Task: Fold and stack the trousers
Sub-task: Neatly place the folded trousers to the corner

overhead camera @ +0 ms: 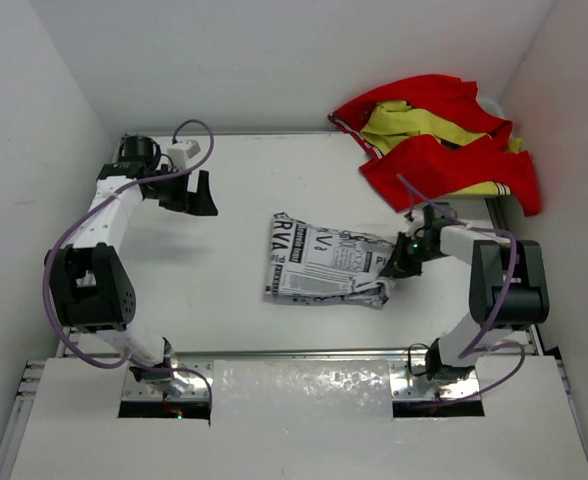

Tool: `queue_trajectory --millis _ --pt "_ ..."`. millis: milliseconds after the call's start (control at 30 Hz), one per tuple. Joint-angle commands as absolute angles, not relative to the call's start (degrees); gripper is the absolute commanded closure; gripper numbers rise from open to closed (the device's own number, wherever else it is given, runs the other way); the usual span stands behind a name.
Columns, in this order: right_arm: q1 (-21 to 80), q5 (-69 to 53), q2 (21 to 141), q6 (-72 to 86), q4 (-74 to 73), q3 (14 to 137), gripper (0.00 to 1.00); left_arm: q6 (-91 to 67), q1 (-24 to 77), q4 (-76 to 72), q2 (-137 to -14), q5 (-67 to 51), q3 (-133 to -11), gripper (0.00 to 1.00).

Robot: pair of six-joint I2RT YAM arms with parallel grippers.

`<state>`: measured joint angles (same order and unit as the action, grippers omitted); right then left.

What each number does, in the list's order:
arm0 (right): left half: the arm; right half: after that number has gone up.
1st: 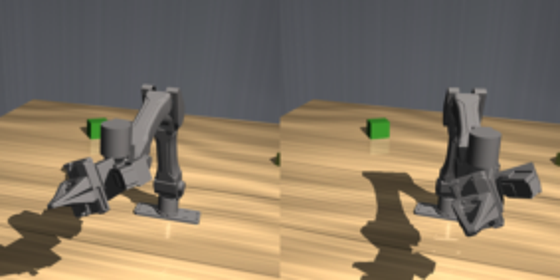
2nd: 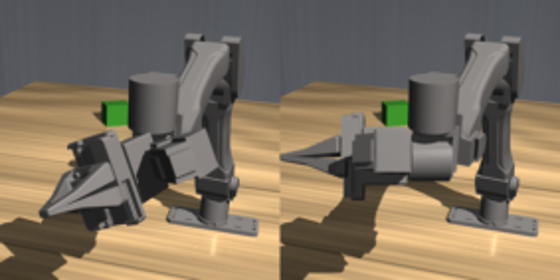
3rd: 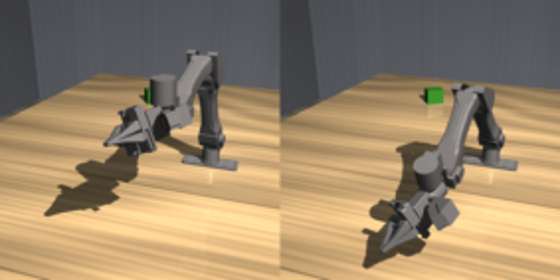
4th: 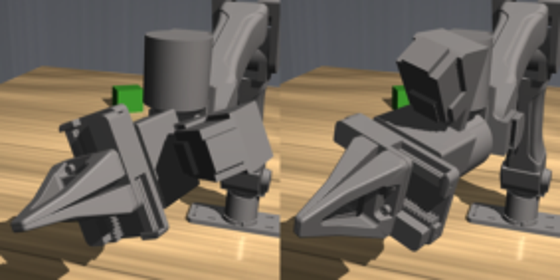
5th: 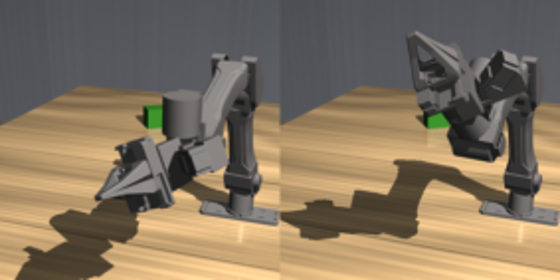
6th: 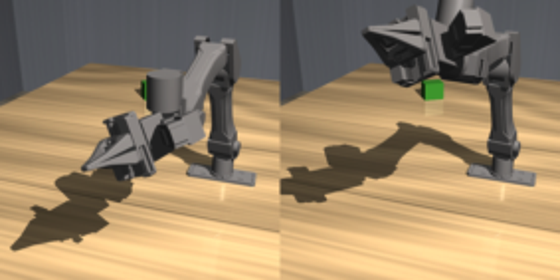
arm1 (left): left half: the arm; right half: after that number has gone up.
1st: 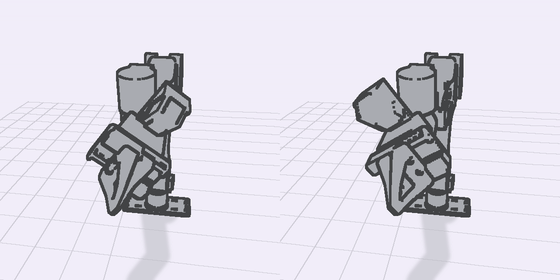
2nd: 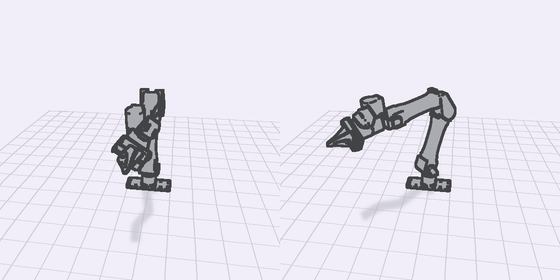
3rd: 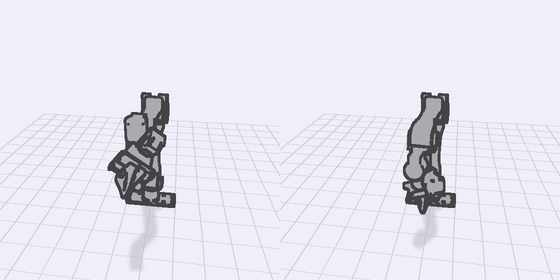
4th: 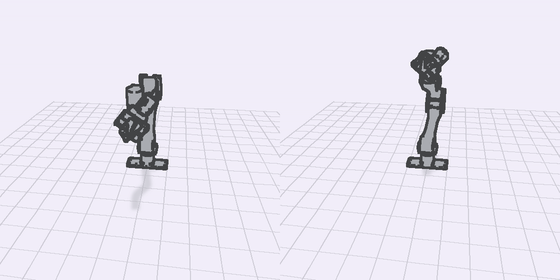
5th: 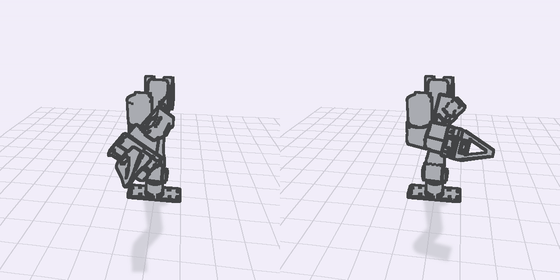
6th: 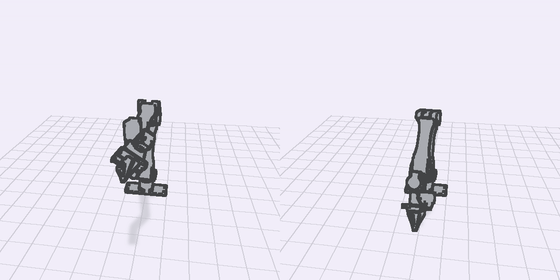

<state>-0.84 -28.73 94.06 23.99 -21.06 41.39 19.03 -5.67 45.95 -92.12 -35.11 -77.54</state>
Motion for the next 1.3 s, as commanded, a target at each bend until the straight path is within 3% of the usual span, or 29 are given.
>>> queue_trajectory --millis 0,167,267,433,533,567,767,867,900,1033,1167,1267 --pt "-8.7 -17.8 92.8 11.8 -32.4 47.2 1.0 20.7 -6.1 44.3 -90.8 -34.6 -76.1 0.04" --pt "-9.7 -5.3 91.6 0.0 -39.9 53.6 0.97 20.7 -6.1 44.3 -91.2 -35.4 -75.9 0.03" --pt "-9.7 9.7 93.7 -6.0 -43.8 58.9 0.93 21.7 -6.1 45.2 -91.7 -35.5 -76.5 0.03" --pt "-12.6 20.4 97.6 -7.9 -42.8 64.3 0.85 22.4 -6.1 45.6 -91.6 -35.7 -76.2 0.03" --pt "-12.7 22.8 99.8 -9.3 -43.0 67.9 0.58 23.1 -6.1 45.8 -91.0 -35.8 -75.6 0.03" --pt "-12.7 22.6 100.0 -8.5 -43.8 69.9 0.41 23.1 -6.1 45.9 -90.7 -35.7 -75.2 0.03" --pt "-12.7 26.5 94.3 -0.5 -47.5 74.7 0.32 23.2 -6.1 45.6 -90.1 -35.9 -73.9 0.03" --pt "-12.7 17.9 84.7 6.0 -41.2 67.6 0.4 22.6 -6.1 45.3 -90.5 -36.2 -73.8 0.03" --pt "-12.7 10.8 82.1 7.6 -38.5 64.8 0.57 22.2 -6.0 45.2 -90.7 -36.4 -73.9 0.03" --pt "-12.7 -2.8 72.7 21.7 -25.6 48.6 1.0 22.1 -6.1 45.0 -90.9 -36.4 -74.2 0.03" --pt "-12.7 -8.7 70.3 30.6 -19.4 33.5 1.0 22.2 -6.1 45.3 -90.7 -36.4 -74.1 0.03" --pt "-13.1 -3.1 73.2 31.9 -21.6 30.9 1.0 22.2 -6.0 45.3 -90.5 -36.4 -74.2 0.03"
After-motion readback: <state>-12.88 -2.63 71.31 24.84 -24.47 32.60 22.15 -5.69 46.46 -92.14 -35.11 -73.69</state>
